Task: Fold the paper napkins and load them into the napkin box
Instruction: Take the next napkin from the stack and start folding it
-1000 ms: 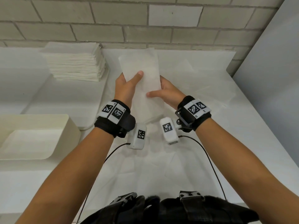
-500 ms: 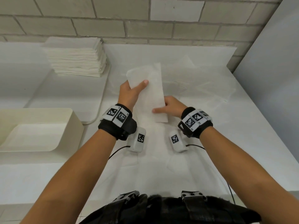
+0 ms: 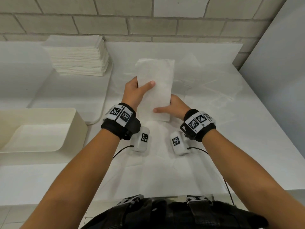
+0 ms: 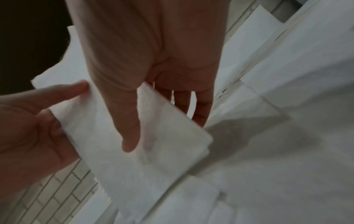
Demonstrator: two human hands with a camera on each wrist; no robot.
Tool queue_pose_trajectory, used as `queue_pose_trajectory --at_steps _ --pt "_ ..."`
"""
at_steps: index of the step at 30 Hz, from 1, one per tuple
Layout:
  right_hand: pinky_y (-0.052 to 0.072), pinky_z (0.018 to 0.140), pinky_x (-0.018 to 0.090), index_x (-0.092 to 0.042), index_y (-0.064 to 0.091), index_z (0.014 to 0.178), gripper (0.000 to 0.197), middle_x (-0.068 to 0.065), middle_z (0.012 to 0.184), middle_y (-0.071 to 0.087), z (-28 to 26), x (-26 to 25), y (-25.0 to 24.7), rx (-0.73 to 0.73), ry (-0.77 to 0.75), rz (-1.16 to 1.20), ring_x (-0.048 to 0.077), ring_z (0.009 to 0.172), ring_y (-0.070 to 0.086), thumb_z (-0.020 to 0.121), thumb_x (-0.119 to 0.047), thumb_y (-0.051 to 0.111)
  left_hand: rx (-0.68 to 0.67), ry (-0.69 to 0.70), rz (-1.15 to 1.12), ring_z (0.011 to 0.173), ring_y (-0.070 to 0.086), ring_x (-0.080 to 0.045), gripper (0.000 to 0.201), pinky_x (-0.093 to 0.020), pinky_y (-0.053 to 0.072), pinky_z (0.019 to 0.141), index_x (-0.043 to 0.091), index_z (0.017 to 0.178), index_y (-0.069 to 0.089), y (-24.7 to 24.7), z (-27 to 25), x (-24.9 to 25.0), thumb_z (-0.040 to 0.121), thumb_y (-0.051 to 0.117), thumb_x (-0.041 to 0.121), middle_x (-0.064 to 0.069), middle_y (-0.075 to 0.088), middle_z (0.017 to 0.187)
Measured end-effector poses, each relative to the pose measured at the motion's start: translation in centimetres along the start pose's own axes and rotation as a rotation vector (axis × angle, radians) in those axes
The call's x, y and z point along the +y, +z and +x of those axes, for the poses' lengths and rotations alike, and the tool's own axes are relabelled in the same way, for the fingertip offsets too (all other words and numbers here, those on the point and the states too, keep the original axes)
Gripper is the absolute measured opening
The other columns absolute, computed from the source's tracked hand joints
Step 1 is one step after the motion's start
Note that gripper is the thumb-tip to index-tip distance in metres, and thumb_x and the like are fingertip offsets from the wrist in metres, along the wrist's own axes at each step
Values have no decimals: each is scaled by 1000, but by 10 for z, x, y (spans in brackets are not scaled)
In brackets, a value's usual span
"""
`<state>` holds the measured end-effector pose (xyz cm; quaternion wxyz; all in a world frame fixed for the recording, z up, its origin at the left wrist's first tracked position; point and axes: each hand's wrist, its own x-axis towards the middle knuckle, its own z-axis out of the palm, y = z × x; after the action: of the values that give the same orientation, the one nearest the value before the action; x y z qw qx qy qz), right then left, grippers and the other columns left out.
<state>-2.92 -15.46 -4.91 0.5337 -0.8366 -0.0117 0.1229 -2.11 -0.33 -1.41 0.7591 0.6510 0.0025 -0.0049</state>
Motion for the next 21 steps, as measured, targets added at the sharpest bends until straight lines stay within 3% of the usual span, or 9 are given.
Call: queue_pose_trajectory --at_steps 4,7,10,12,14,17,19,21 --pt "52 82 25 -9 59 117 42 5 113 63 -4 0 -11 -16 42 56 17 101 59 78 -11 74 44 -9 -180 102 65 -27 38 -40 54 87 7 112 60 -6 2 7 76 72 11 -11 67 111" --pt "53 71 21 -11 63 111 34 4 106 64 -5 -4 -36 59 14 37 16 93 61 78 -10 73 159 65 -168 106 62 -23 52 -38 55 84 19 117 52 -28 8 17 73 74 4 -6 62 118" --pt "50 64 16 -14 65 111 33 -3 95 65 -3 -18 -65 103 -41 -63 8 81 60 79 -11 72 87 160 247 104 59 -18 69 -31 53 85 27 121 42 -50 16 25 69 79 1 1 56 119" --pt "49 60 13 -14 66 104 25 -6 85 64 -1 -26 -76 83 -54 -137 6 76 58 80 -11 72 -15 77 550 108 57 -20 71 -31 49 90 21 125 46 -53 16 23 65 82 5 0 56 120" --pt "50 62 14 -12 66 102 23 -5 84 63 1 -26 -79 52 -39 -195 7 77 58 79 -11 72 -61 -70 652 104 58 -20 57 -30 46 89 15 117 56 -48 11 15 67 82 10 -2 60 111" --pt "54 78 30 -6 66 106 30 6 98 65 2 -13 -74 70 -5 -181 19 89 62 78 -9 73 -48 -140 586 95 58 -19 44 -25 46 80 12 108 61 -43 6 0 69 81 12 -4 62 103" --pt "53 82 37 -10 68 89 13 10 95 66 0 -1 -68 89 -12 -177 22 90 61 78 -8 73 -49 -96 621 90 57 -19 40 -18 45 67 9 107 63 -42 4 -7 71 79 11 -4 62 98" --pt "52 82 39 -16 65 75 11 7 85 64 -1 9 -65 117 -19 -178 23 86 61 77 -9 73 -43 -68 680 90 57 -22 36 -15 41 60 8 105 64 -43 4 -13 72 78 11 -4 60 95"
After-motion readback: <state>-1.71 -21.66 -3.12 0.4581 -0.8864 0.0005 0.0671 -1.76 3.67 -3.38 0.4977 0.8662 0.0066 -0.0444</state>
